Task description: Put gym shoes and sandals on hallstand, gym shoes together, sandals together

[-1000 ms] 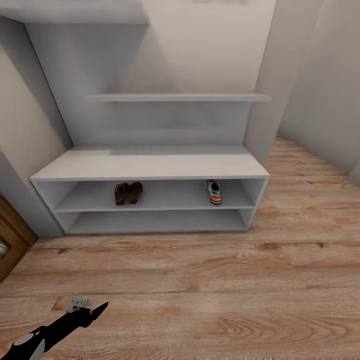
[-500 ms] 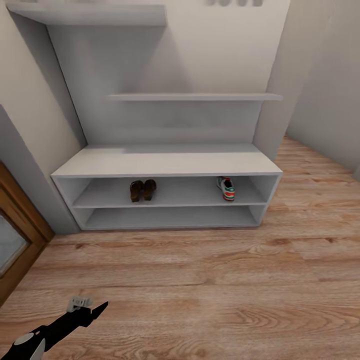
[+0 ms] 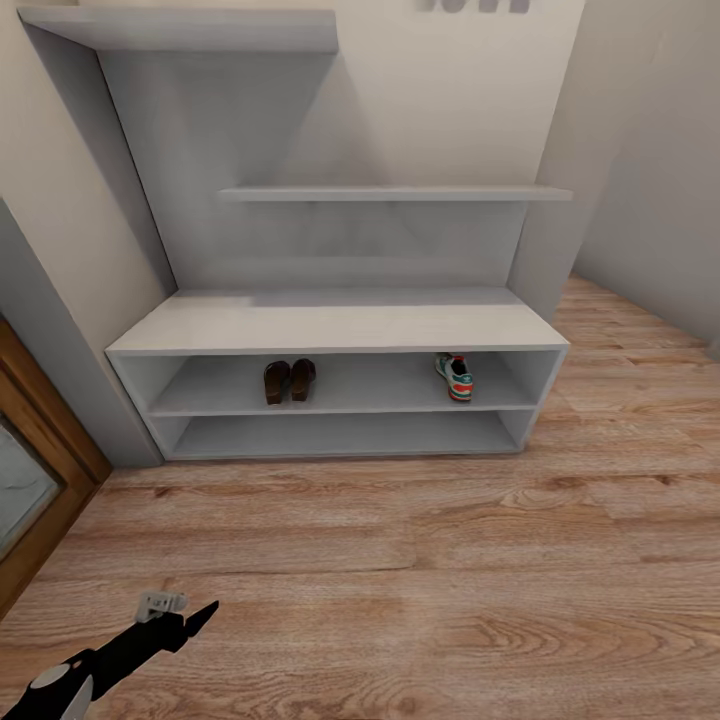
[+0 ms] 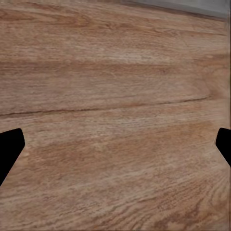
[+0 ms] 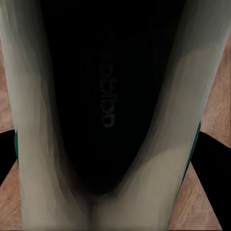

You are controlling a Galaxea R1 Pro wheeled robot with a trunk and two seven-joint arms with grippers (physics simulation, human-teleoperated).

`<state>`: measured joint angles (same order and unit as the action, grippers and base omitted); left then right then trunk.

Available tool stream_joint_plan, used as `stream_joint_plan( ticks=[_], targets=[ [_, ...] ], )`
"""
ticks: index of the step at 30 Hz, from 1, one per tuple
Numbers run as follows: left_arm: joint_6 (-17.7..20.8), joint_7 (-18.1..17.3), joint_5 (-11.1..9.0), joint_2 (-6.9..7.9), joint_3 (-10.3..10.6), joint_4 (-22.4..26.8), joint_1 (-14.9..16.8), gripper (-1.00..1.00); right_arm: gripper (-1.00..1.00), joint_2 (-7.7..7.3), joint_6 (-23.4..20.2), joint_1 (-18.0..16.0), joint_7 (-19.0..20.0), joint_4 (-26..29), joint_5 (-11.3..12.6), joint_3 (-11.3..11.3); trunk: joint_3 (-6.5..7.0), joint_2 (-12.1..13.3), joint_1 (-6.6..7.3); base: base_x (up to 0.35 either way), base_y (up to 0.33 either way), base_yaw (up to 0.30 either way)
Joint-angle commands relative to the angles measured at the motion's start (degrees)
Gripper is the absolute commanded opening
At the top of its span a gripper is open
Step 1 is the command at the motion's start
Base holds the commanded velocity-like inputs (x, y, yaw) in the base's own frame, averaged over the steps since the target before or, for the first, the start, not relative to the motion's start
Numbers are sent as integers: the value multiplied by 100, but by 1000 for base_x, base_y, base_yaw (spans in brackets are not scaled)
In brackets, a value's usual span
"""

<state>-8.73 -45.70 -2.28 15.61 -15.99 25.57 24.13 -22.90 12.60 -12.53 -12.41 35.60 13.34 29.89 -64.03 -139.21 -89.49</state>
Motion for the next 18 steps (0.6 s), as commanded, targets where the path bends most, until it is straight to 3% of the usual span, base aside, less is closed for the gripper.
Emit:
stream_joint_plan(
  ticks=[1,6,7,9,10,13,14,16,17,18],
  targets=[
    [-14,-60,-9,-5,-20,-3,3,100,-100,36,35,-3,-3,-5,55,-75,-4,-2,1,0,0,0],
    [-5,-512,-9,-43,-25,7,7,100,-100,321,40,-3,-6,-10,-82,-974,-4,-2,1,0,0,0],
    [4,-674,-10,-48,-26,8,9,100,-100,426,37,-3,-14,3,-124,-1325,-4,-2,1,0,0,0],
    [5,-831,-10,-52,-28,9,10,100,-100,551,33,-3,-26,22,-153,-1682,-4,-2,1,0,0,0],
    [-1,-974,-10,-54,-32,9,11,100,-100,696,30,-7,-35,43,-175,-2028,-4,-2,1,0,0,0],
    [-9,-1205,-10,-51,-34,3,12,100,-100,1040,17,-15,-45,79,-214,-2642,-4,-2,1,0,0,0],
    [-10,-1295,-10,-45,-28,-14,11,100,-100,1229,8,-38,-47,85,-241,-2903,-4,-2,1,0,0,0],
    [-15,-1374,-10,-37,-23,-31,8,100,-100,1423,-11,-78,-49,91,-287,-3136,-4,-2,1,0,0,0],
    [-18,-1451,-10,-30,-18,-41,7,100,-100,1623,-58,-143,-51,96,-363,-3346,-4,-2,1,0,0,0],
    [-21,-1491,-10,-25,-16,-45,4,100,-100,1724,-101,-183,-55,98,-416,-3440,-4,-2,1,0,0,0]
  ],
)
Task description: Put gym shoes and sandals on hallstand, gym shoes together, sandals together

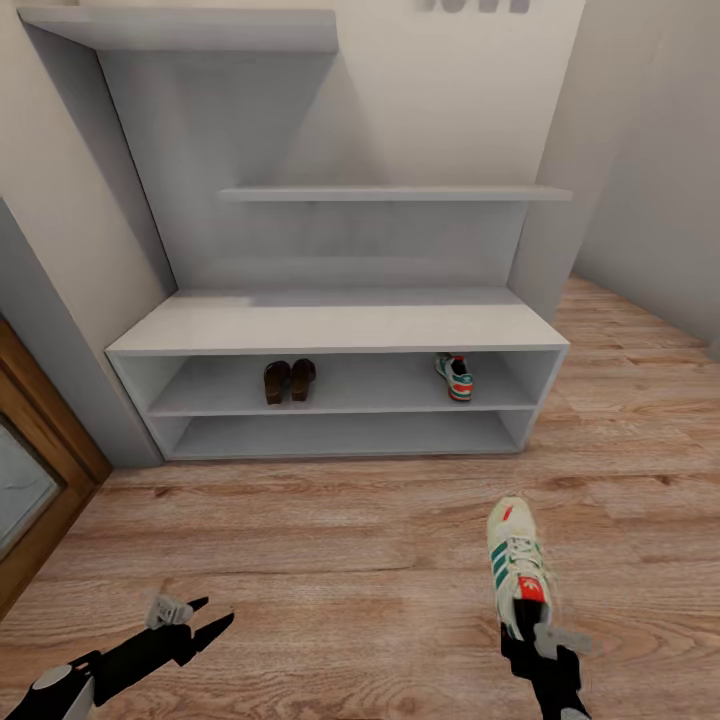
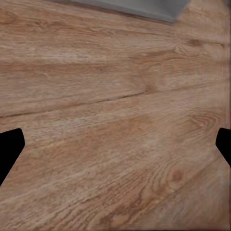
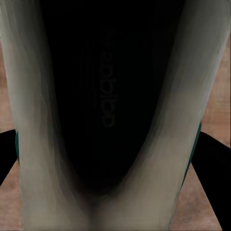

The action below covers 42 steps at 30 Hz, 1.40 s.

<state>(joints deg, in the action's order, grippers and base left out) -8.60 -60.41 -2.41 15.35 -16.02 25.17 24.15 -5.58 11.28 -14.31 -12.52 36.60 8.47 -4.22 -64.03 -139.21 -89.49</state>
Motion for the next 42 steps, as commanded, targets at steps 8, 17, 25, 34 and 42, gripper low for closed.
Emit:
stream_joint_plan(
  ticks=[8,17,25,34,42],
  targets=[
    [-253,-1025,99,51,18,-41,-51,100,-100,1436,-2586,-1697,-194,21,-812,-484,-5,-2,1,0,0,0],
    [-335,-1443,115,55,55,10,-85,100,-100,1558,-3561,-2833,-198,-11,-813,-483,-5,-2,1,0,0,0],
    [-328,-1643,118,56,55,30,-86,100,-100,1558,-3648,-3007,-198,20,-812,-483,-5,-2,1,0,0,0],
    [-327,-1649,124,55,63,26,-86,100,-100,1558,-3644,-3016,-197,1,-826,-474,-5,-2,1,0,0,0],
    [-327,-1642,121,55,61,23,-86,100,-100,1558,-3642,-3016,-191,-21,-836,-465,-5,-2,1,76,0,0]
  ],
)
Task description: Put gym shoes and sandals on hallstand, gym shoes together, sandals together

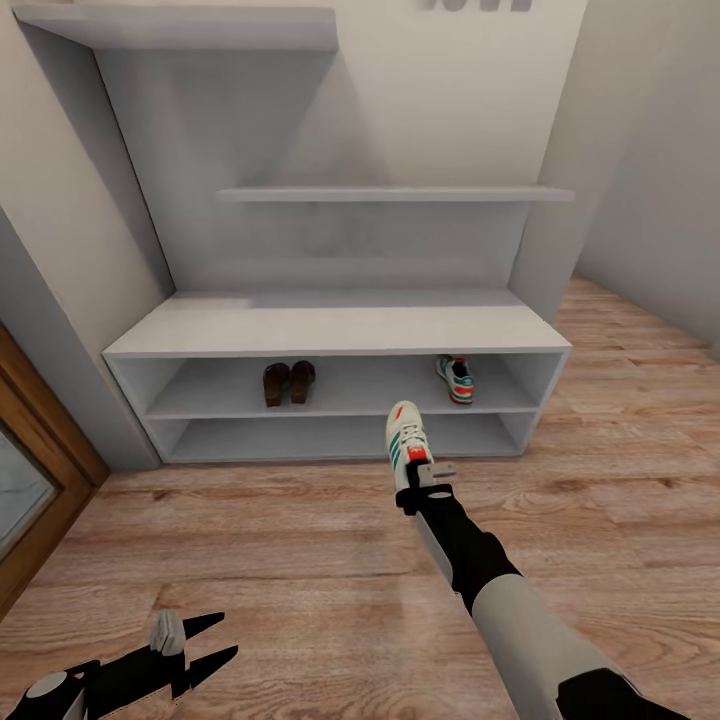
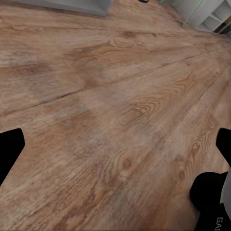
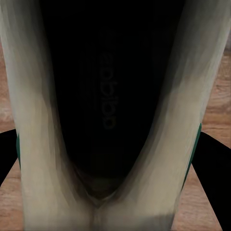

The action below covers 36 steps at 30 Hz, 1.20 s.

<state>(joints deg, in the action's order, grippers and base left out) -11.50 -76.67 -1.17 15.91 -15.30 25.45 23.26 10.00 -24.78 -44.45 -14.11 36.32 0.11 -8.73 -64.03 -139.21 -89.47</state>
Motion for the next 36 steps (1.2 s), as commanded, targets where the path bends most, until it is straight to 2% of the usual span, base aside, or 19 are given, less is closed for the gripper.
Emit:
stream_joint_plan(
  ticks=[1,14,25,36],
  targets=[
    [-37,-15,-4,0,-9,-5,4,100,-100,0,-36,-3,-31,3,-1,-15,-5,-2,-1,264,0,0],
    [-37,-11,-6,-9,-8,-5,4,100,-100,0,-44,-3,-30,6,-2,1,-47,-2,-1,324,-3,0],
    [-30,3,-6,-9,-8,-5,4,100,-100,0,-44,-3,-33,12,-2,-6,-68,-2,-1,290,-144,0],
    [-35,5,-6,-9,-16,-5,4,100,-100,0,-44,-1,-38,9,-2,-9,-68,-2,-1,68,-39,0]
  ],
)
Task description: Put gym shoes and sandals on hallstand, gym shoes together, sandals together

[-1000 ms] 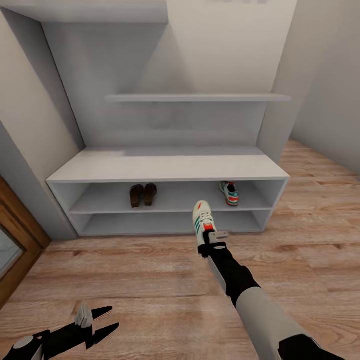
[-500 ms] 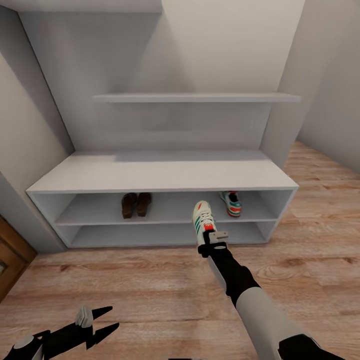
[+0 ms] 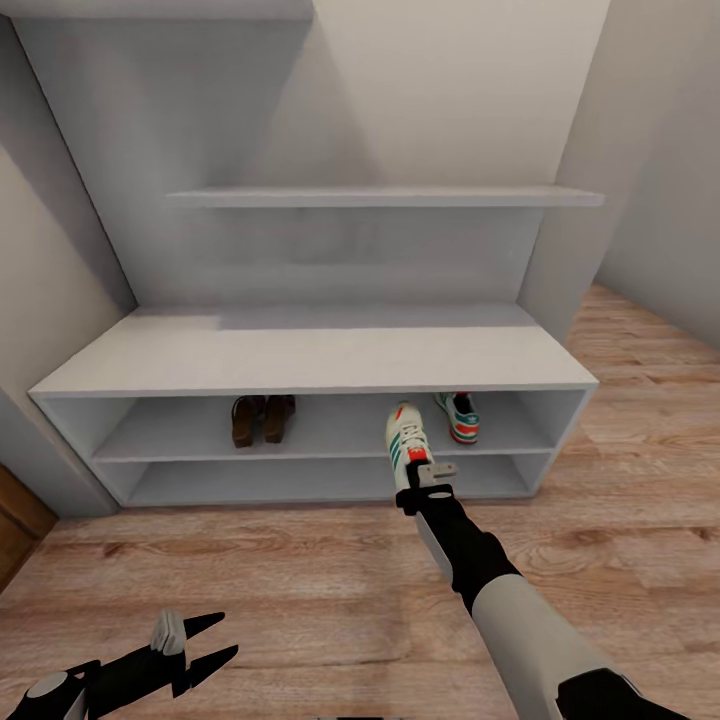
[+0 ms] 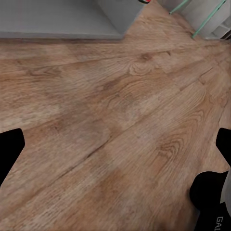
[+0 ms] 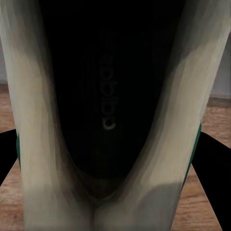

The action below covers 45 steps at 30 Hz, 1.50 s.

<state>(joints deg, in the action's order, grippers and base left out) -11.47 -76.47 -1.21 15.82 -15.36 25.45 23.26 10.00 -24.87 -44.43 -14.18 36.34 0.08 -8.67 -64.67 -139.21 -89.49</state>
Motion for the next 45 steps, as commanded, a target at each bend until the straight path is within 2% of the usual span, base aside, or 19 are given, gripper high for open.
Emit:
stream_joint_plan(
  ticks=[1,14,26,45],
  targets=[
    [-38,-16,-2,0,-10,-5,3,100,-100,0,-36,0,-32,3,1,-17,-5,-2,1,3,-2,0],
    [-39,-34,-2,3,-16,-5,3,100,-100,-54,-36,5,-32,-201,0,-13,-5,-2,1,0,0,0],
    [-33,-16,-2,0,-8,-5,3,100,-100,-77,-36,5,-32,-207,1,-12,-5,-2,1,188,-124,0],
    [-29,-9,-2,0,-19,-5,3,100,-100,-77,-36,5,-32,-200,1,-16,-5,-2,1,112,-6,0]
  ],
)
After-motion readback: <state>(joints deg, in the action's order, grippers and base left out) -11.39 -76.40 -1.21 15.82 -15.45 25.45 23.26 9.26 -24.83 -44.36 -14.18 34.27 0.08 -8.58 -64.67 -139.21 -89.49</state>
